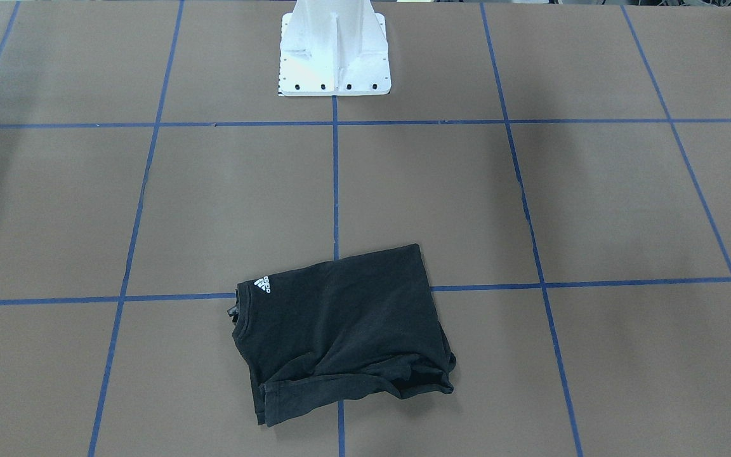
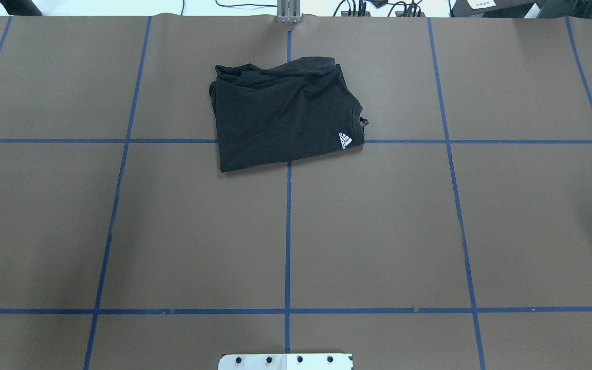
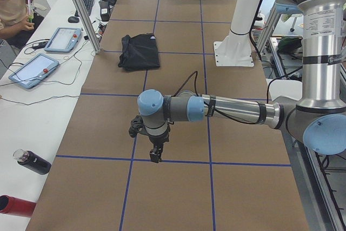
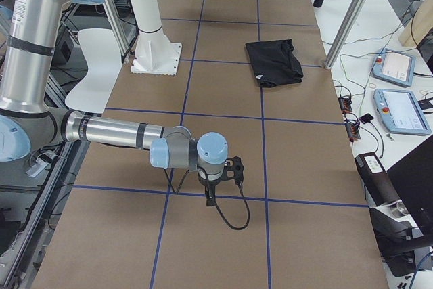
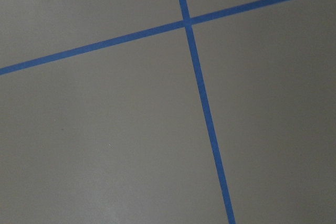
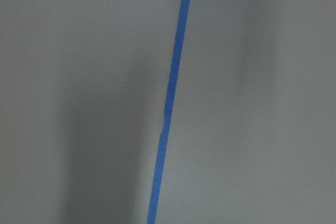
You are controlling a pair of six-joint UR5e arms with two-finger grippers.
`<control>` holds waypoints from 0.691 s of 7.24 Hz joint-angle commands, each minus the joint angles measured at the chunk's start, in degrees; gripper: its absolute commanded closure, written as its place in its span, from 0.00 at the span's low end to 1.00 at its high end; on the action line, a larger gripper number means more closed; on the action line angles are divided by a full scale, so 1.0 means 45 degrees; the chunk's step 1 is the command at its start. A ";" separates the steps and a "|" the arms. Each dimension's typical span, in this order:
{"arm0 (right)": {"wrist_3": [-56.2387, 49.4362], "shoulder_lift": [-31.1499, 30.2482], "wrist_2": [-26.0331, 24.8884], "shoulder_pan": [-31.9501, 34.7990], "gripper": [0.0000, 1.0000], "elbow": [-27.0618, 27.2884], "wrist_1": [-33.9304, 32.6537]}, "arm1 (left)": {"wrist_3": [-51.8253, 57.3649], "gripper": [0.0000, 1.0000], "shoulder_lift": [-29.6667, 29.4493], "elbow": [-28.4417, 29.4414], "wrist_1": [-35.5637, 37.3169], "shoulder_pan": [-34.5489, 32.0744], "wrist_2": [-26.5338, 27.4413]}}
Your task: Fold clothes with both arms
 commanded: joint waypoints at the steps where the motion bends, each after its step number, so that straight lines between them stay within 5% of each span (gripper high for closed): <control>1: 0.0012 -0.0133 -0.0390 0.0631 0.00 0.0004 0.0019 | 0.0187 0.00 -0.0161 0.0133 -0.0022 -0.0112 -0.0313; 5: -0.0105 -0.0464 -0.1705 0.1180 0.00 0.1639 -0.0427 | 0.0128 0.00 0.0015 -0.0022 -0.0100 -0.0737 -0.0881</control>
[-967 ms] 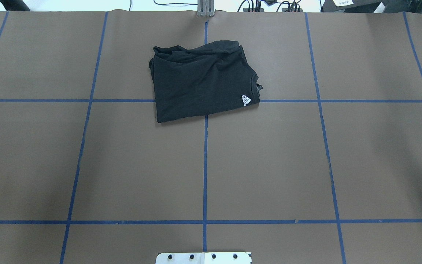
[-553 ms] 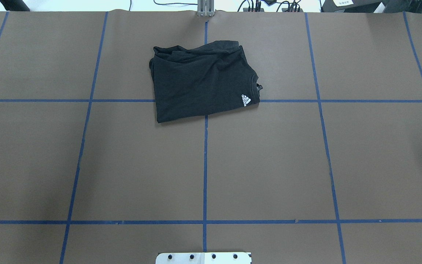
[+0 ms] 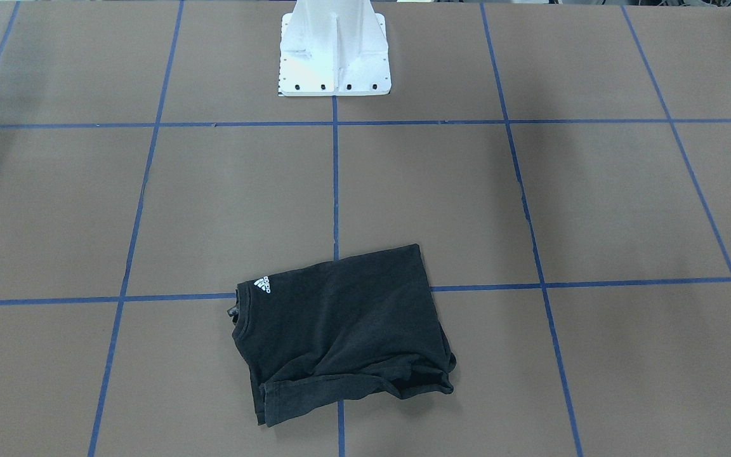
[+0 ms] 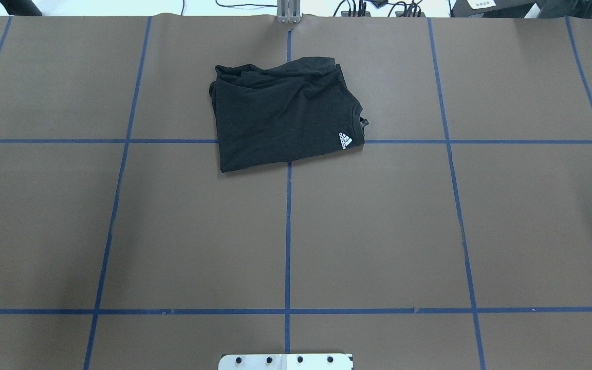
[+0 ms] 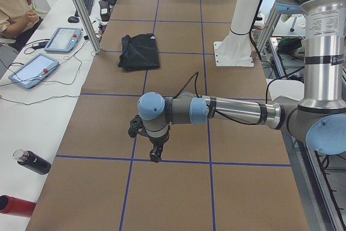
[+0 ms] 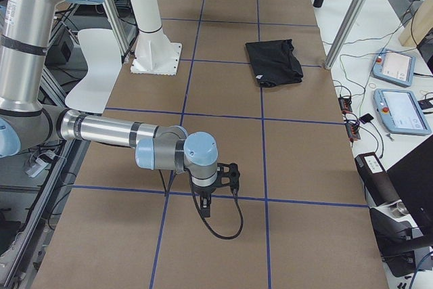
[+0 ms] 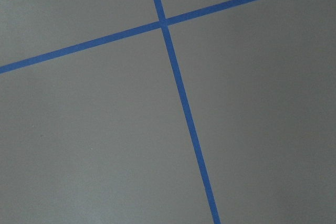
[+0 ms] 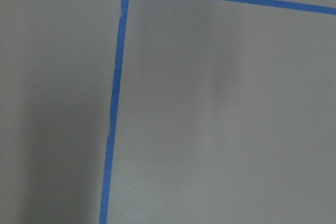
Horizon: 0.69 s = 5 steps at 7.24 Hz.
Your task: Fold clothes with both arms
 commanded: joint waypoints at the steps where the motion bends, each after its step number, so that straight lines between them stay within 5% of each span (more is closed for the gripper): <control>1: 0.0178 -0.0078 -0.0078 -0.0070 0.00 0.1681 -0.1405 | -0.0037 0.00 -0.0076 -0.0038 -0.0032 -0.0069 -0.0031; 2: 0.0199 -0.0020 -0.0020 -0.0167 0.00 0.2580 -0.2286 | 0.0001 0.00 -0.0212 -0.0057 -0.0033 -0.0069 -0.0031; 5: 0.0219 0.0117 0.0508 -0.0538 0.00 0.2843 -0.2354 | 0.0002 0.00 -0.0389 0.0136 -0.0207 -0.0050 0.0026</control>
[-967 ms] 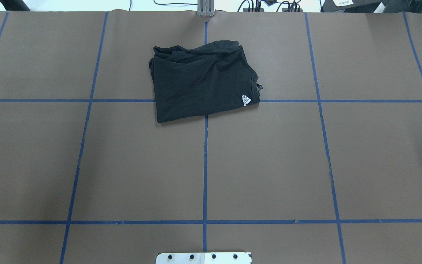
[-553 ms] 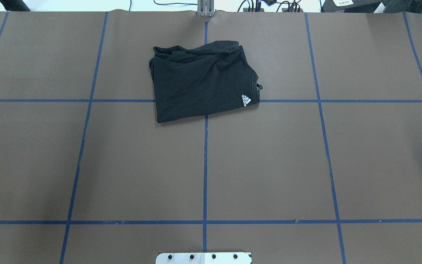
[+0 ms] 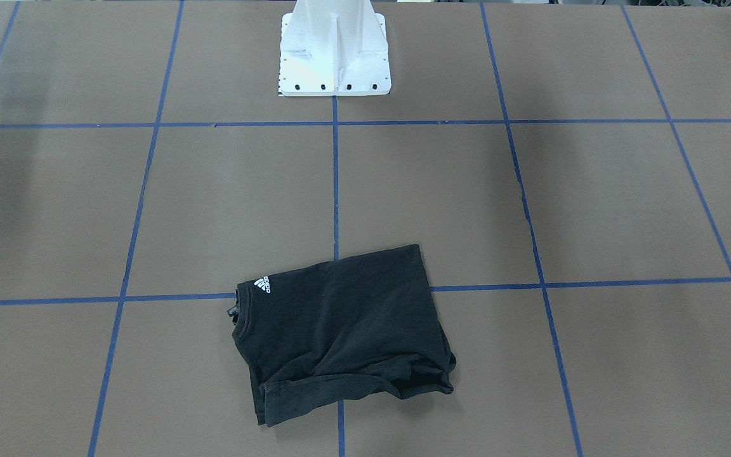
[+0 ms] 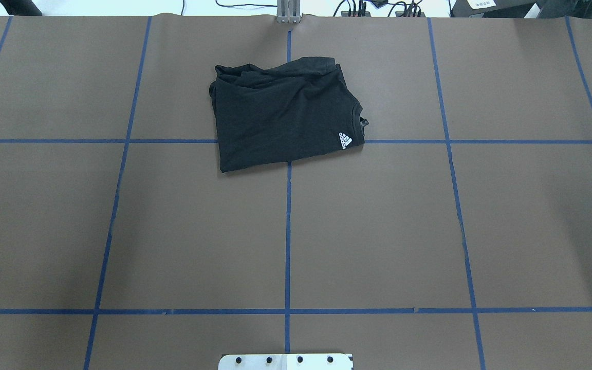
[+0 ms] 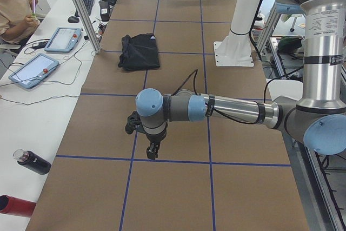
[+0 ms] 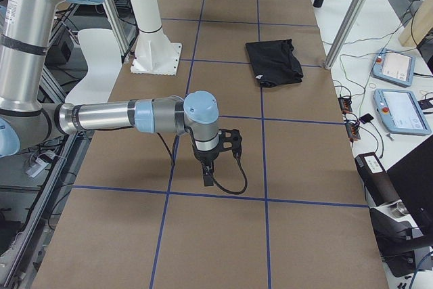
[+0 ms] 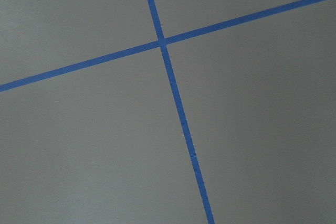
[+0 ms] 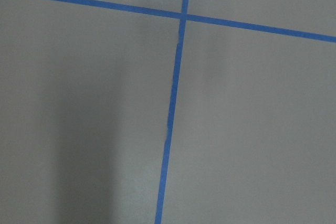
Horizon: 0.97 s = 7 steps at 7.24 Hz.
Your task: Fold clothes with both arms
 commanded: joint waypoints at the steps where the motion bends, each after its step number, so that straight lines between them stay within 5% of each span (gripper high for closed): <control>1: -0.0028 0.0065 0.0193 -0.0148 0.00 -0.0022 -0.0023 | 0.0053 0.00 0.0114 0.0158 -0.0789 0.0017 0.0113; 7: -0.0224 0.0065 0.0251 -0.0168 0.00 -0.0902 -0.0004 | 0.0034 0.00 0.0213 0.0197 -0.1147 0.0017 0.0133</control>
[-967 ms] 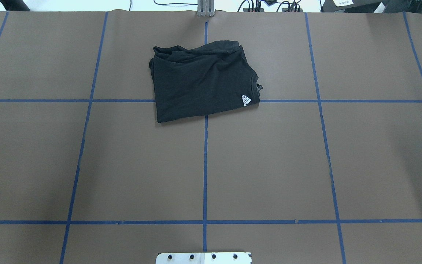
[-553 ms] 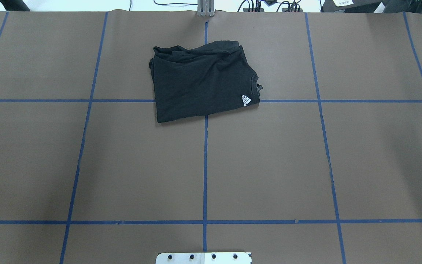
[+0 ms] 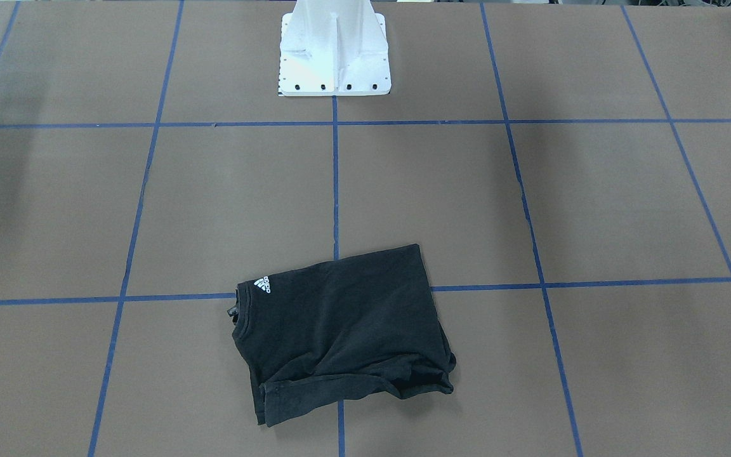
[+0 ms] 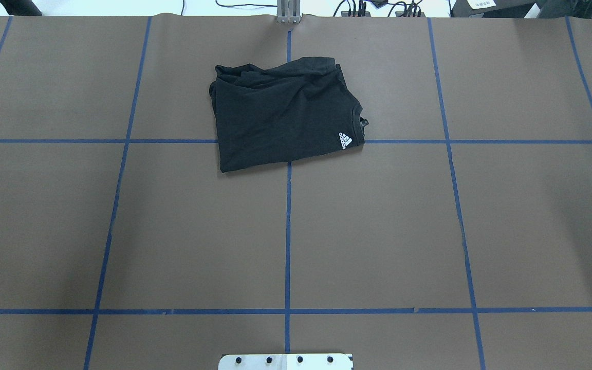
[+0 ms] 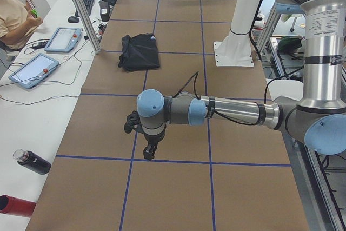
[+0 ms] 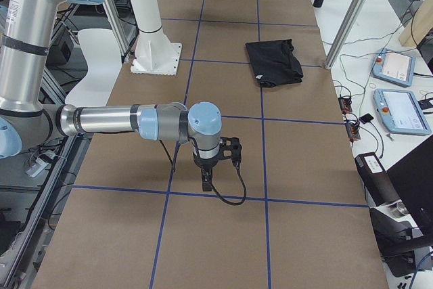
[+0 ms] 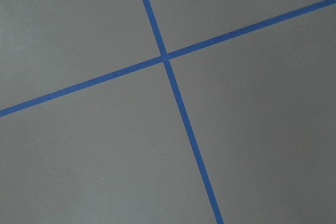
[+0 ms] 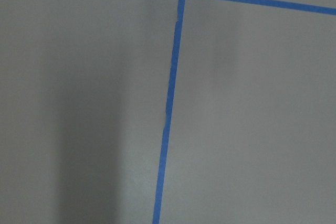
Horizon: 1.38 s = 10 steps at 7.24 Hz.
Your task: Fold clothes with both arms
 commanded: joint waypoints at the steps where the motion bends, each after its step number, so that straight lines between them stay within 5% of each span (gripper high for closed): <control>1: 0.0009 0.0003 0.0053 -0.0001 0.00 -0.0041 -0.0004 | 0.0010 0.00 0.0015 0.0007 -0.0002 0.0000 0.0015; 10: 0.0068 -0.0056 0.0054 -0.0098 0.00 -0.0061 -0.0004 | -0.0010 0.00 -0.0063 -0.0227 -0.0157 0.0019 -0.0005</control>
